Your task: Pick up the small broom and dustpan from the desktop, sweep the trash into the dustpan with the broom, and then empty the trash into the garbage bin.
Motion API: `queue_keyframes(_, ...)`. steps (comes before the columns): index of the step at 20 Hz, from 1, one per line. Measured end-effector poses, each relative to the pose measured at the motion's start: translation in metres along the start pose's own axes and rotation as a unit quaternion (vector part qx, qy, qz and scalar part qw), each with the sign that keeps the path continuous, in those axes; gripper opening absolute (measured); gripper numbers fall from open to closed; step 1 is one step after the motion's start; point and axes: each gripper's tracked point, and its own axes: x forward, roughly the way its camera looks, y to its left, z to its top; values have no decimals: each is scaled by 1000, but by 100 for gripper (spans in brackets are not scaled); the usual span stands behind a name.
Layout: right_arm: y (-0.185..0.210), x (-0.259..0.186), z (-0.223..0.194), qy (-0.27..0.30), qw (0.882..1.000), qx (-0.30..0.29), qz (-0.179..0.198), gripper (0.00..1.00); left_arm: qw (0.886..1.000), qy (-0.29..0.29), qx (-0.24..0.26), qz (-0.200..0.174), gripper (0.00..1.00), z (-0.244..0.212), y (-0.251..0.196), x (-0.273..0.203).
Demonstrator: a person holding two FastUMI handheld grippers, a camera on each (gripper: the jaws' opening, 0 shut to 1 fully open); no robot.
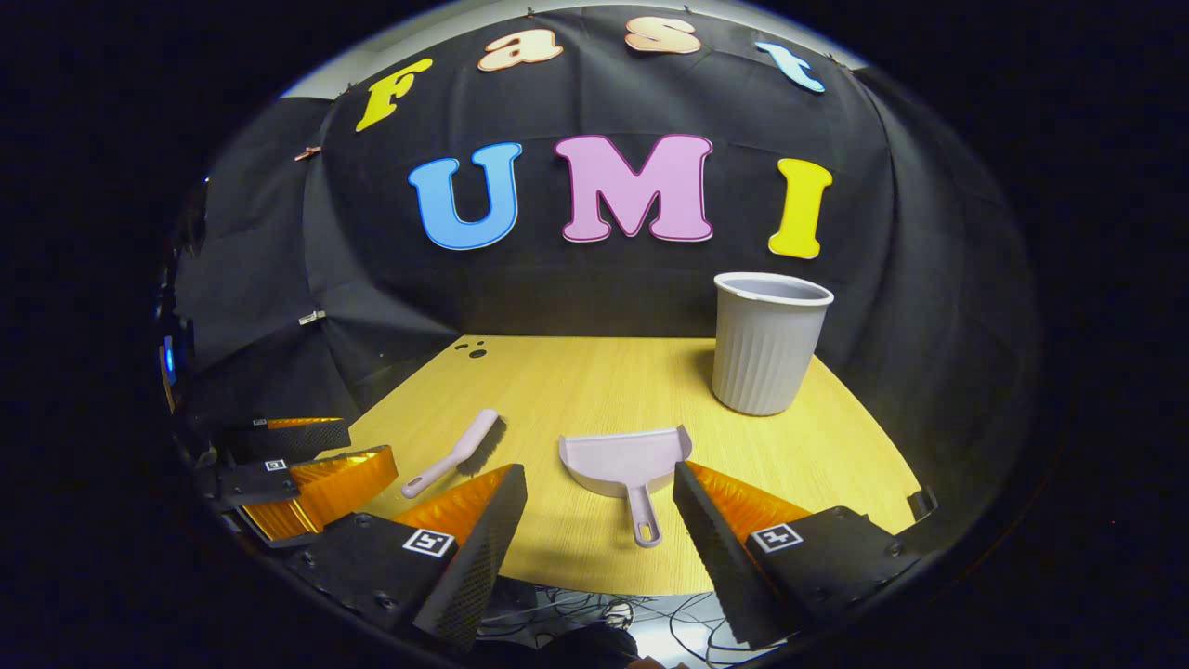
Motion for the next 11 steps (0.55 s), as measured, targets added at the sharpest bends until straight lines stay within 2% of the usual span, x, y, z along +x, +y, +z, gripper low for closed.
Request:
queue_keyframes(8, -4, -6, -11, 7, 1000, -1, 2, 99, 1000, 10, 0, 13, 97, -5, 8, 2)
queue_keyframes(11, -9, -4, -12, 6, 1000, 11, -4, 99, 1000, 17, 4, 5, 97, -7, 4, 6)
